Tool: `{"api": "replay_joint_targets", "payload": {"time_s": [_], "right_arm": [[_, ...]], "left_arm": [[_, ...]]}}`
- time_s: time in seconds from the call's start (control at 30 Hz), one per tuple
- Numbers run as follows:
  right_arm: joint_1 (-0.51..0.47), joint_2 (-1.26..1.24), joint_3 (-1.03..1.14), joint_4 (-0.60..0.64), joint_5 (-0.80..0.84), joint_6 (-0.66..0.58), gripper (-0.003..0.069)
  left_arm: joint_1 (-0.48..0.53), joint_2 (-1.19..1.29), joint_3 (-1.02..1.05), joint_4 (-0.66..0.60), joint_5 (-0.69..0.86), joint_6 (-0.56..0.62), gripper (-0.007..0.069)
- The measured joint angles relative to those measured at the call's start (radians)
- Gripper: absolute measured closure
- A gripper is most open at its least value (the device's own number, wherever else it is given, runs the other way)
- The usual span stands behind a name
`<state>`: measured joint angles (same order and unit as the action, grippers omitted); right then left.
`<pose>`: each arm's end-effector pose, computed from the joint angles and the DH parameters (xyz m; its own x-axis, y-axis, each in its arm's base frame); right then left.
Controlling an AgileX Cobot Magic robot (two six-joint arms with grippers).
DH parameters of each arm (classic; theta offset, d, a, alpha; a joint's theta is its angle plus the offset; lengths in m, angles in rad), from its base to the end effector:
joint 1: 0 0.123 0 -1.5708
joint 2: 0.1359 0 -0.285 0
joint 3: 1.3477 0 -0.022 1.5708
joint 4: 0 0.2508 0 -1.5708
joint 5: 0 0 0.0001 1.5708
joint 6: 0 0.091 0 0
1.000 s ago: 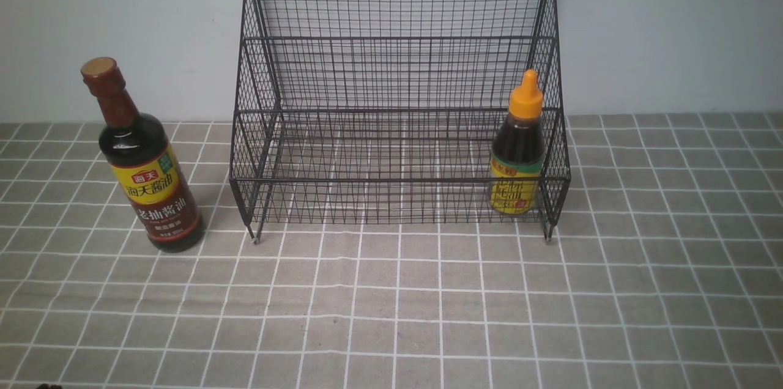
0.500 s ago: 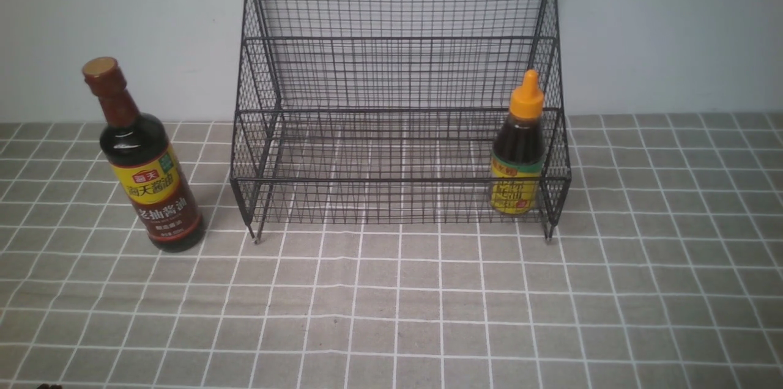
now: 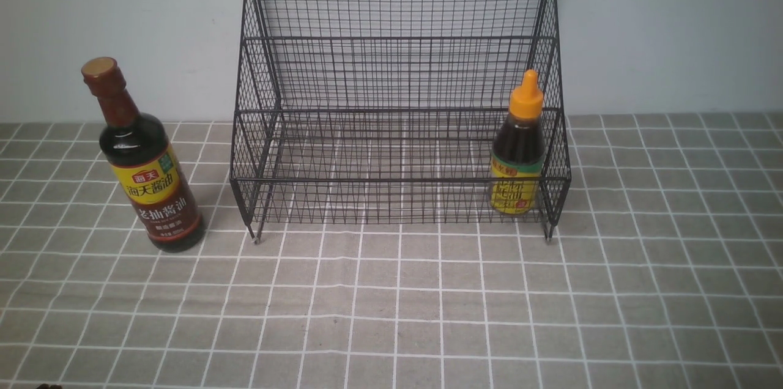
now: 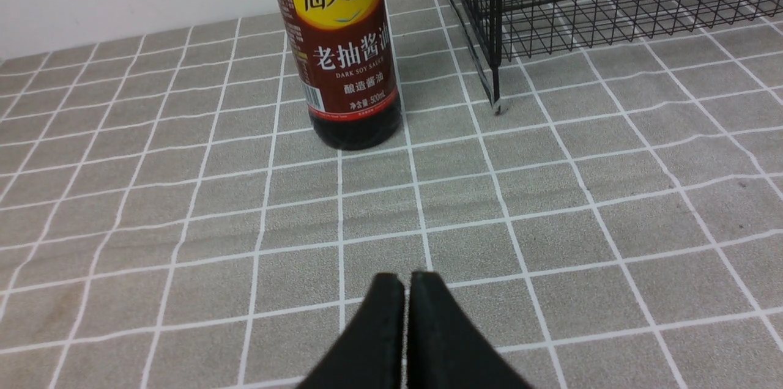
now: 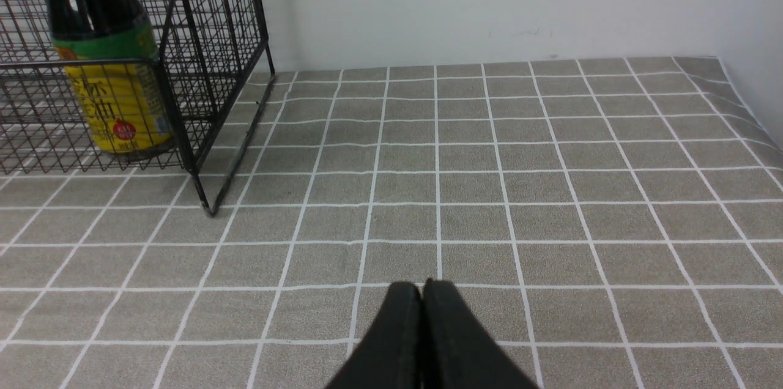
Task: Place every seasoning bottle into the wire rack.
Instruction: Use the left arm to grab the condiment bottle closest to it
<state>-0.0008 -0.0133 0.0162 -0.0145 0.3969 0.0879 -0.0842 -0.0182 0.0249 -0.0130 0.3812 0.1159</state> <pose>0.0518 -0.0006 0.1728 -0.3062 0.0747 -0.9490 0.0290 0.9972 0.0691 0.0519 -0.0048 0.1715 -0.2843 0.1280 -0.9501 0.1188 0.9881 0.0976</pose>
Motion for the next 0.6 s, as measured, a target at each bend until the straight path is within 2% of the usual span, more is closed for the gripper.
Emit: {"api": "replay_joint_targets", "payload": {"time_s": [0.5,0.6], "right_arm": [[0.0,0.0,0.0,0.0,-0.001,0.001,0.0672],[0.0,0.0,0.0,0.0,-0.001,0.001,0.0672]], "left_arm": [[0.0,0.0,0.0,0.0,-0.002,0.0,0.0631],[0.0,0.0,0.004,-0.047,-0.038,-0.021,0.0631]]}}
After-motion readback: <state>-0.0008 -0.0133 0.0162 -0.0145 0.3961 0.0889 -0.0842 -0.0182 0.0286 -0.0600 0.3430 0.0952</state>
